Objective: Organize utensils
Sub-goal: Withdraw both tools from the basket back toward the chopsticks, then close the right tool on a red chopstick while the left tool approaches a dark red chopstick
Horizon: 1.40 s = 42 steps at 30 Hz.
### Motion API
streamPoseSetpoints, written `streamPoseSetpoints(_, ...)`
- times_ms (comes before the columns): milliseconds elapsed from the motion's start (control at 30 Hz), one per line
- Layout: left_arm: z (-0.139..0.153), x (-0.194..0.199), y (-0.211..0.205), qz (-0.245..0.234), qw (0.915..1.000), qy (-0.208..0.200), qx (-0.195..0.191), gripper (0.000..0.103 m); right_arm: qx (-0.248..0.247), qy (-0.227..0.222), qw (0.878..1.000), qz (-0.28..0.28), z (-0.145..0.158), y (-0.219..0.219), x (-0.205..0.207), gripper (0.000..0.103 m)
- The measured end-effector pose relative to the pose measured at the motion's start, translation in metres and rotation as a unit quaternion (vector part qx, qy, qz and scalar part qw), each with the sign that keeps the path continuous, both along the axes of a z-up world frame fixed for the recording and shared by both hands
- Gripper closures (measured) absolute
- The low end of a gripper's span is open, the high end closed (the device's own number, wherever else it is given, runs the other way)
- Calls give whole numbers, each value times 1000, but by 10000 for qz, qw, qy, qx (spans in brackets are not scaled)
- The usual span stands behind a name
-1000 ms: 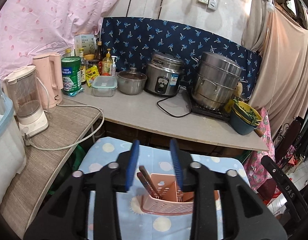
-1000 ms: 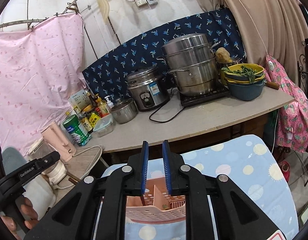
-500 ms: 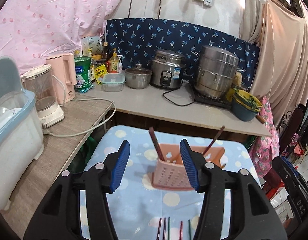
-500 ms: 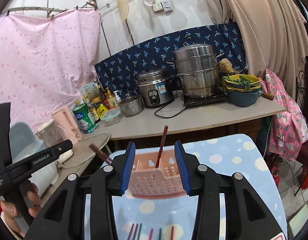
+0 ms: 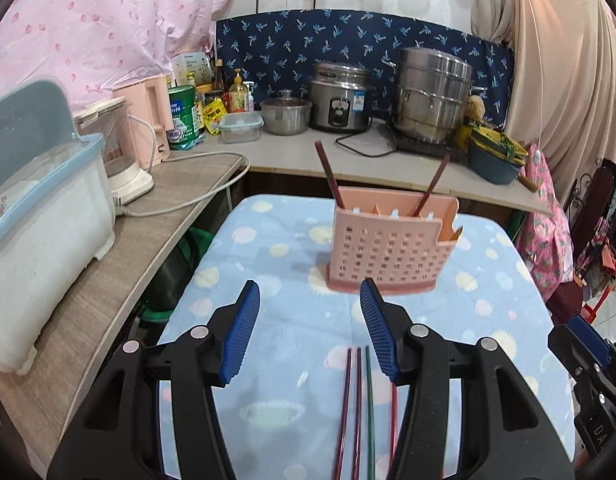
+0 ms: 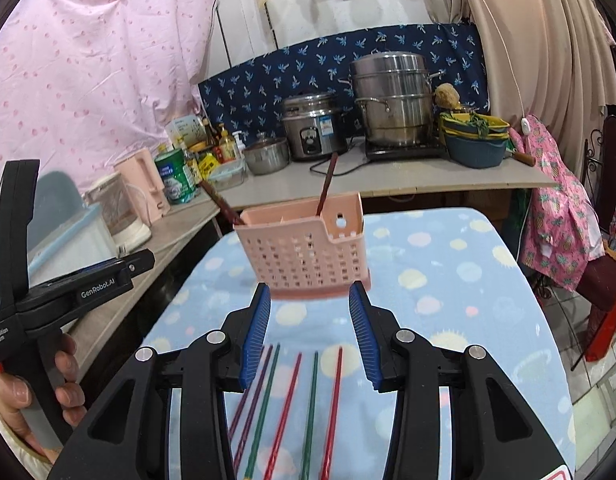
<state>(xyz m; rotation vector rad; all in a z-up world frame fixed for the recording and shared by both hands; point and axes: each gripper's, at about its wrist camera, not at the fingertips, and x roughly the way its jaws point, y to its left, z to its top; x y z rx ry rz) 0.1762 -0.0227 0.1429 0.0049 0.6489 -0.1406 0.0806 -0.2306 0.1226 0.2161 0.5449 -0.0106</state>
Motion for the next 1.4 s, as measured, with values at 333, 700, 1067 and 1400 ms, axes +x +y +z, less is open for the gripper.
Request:
streamPoseSetpoints(333,-40,-41,10,23,9993,299,201,53,-75,508,9987,22,-44,5,-43,63)
streamPoseSetpoints(700,-93,-70,24,89,9961,824,308,53,-281,1143,9930,40,-99,16,-74,63)
streamPoseSetpoints(1067,-129,-86,27,60,9920,1187,421,53,-271,1517,9880,75,-135,23,-77,63)
streamPoseSetpoints(1400,-144,-88,23,-12,9890,1391,505,52,-303,1669,9854,148,-149,29,-73,71)
